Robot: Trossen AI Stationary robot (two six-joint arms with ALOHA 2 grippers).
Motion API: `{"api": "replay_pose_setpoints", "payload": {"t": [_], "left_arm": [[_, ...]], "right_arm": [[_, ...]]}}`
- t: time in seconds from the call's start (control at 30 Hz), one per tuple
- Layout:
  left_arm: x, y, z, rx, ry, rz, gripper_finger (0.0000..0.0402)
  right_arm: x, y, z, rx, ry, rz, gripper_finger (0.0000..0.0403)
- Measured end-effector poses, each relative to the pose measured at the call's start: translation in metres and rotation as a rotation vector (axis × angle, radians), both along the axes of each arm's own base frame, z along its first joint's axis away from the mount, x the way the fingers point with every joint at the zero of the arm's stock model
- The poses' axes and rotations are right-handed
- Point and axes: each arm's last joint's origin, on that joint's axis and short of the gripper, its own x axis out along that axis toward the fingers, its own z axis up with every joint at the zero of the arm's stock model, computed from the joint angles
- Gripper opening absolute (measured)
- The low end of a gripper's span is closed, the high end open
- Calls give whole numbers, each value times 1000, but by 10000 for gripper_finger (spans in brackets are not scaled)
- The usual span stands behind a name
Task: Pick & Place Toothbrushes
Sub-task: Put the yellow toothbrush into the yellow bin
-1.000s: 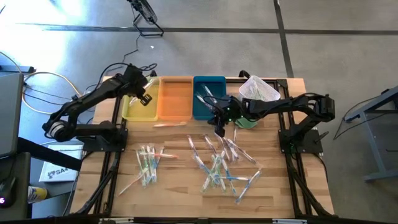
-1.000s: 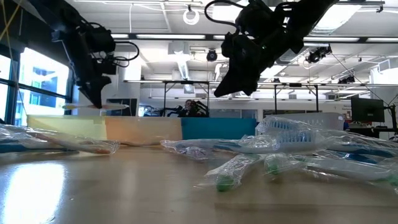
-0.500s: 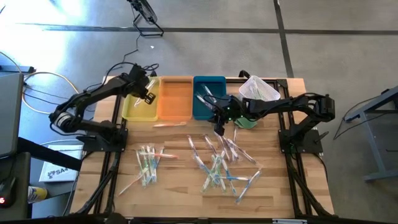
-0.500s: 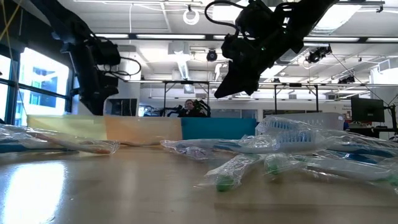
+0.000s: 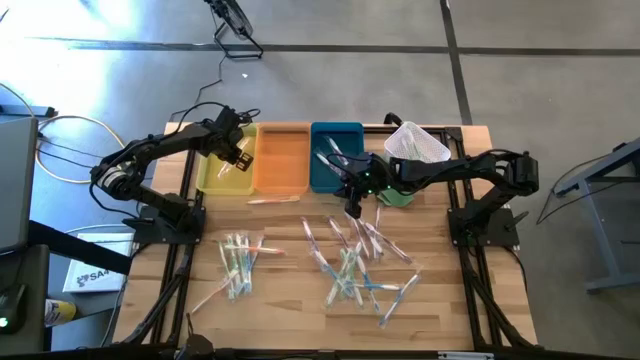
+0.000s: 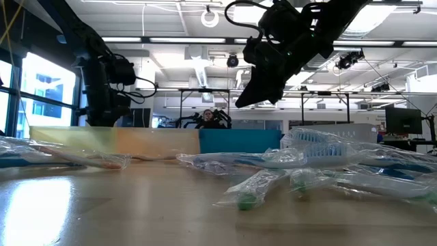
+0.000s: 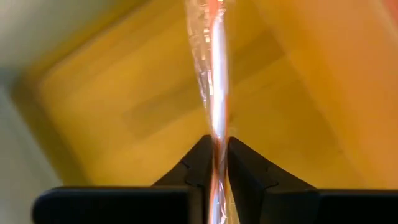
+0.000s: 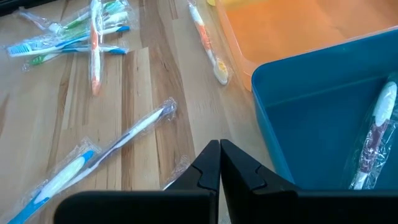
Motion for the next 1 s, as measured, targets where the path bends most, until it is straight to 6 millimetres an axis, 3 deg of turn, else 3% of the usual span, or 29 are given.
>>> {"api": "replay_pose_setpoints", "payload": {"t": [0.3, 0.53, 0.7, 0.83, 1.0], "left_arm": [[1, 2, 1, 20, -10, -7, 110], [2, 2, 2, 31, -1, -110, 117], [3, -1, 21, 95, -35, -227, 117], [-3, -15, 45, 177, -78, -292, 118], [-3, -55, 73, 250, -99, -451, 118]], "right_arm": [[0, 0, 0, 0, 0, 0, 4], [0, 0, 0, 0, 0, 0, 4], [0, 0, 0, 0, 1, 0, 4], [0, 0, 0, 1, 5, 0, 4], [-1, 0, -1, 3, 16, 0, 4]]}}
